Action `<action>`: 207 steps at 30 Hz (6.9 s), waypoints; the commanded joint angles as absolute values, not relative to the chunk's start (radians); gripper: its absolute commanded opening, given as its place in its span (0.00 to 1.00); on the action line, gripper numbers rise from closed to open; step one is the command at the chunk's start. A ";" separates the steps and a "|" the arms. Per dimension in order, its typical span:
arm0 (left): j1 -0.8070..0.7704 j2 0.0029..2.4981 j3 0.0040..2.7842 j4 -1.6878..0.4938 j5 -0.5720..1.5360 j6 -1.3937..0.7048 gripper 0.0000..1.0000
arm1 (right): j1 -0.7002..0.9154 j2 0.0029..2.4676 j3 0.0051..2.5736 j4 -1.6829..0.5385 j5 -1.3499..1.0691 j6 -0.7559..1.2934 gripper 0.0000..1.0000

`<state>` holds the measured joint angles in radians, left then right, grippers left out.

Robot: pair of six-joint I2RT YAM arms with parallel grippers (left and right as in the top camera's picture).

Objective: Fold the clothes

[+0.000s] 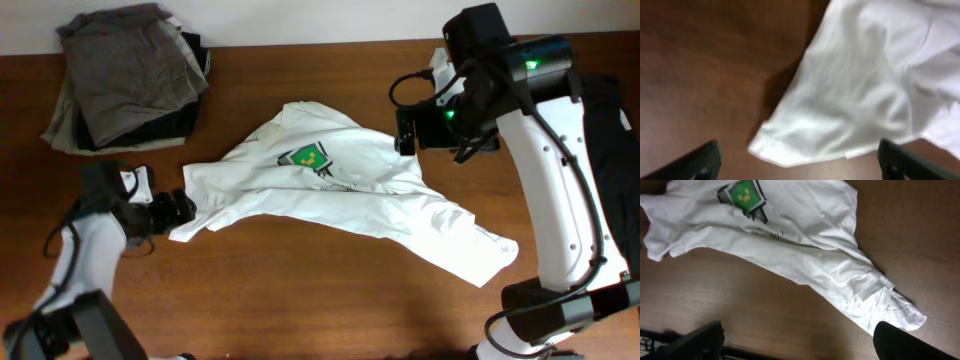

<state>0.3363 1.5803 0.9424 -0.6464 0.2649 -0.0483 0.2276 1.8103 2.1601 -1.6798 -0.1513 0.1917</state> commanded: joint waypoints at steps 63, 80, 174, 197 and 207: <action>0.286 1.988 1.200 -0.825 0.047 -0.172 0.00 | -0.086 1.342 1.560 -1.604 -0.026 0.351 0.99; 0.286 1.988 1.200 -0.810 0.049 -0.172 0.01 | -0.085 1.431 0.884 -1.015 -0.231 0.291 0.99; 0.284 1.988 1.200 -0.801 0.047 -0.171 0.01 | 0.052 1.633 0.904 -0.912 -0.093 0.379 0.37; 0.284 1.988 1.200 -0.804 0.048 -0.171 0.01 | 0.051 1.634 0.845 -0.856 -0.074 0.402 0.04; 0.284 1.957 1.206 -0.843 0.136 -0.171 0.01 | 0.051 1.602 0.962 -0.960 -0.073 0.405 0.04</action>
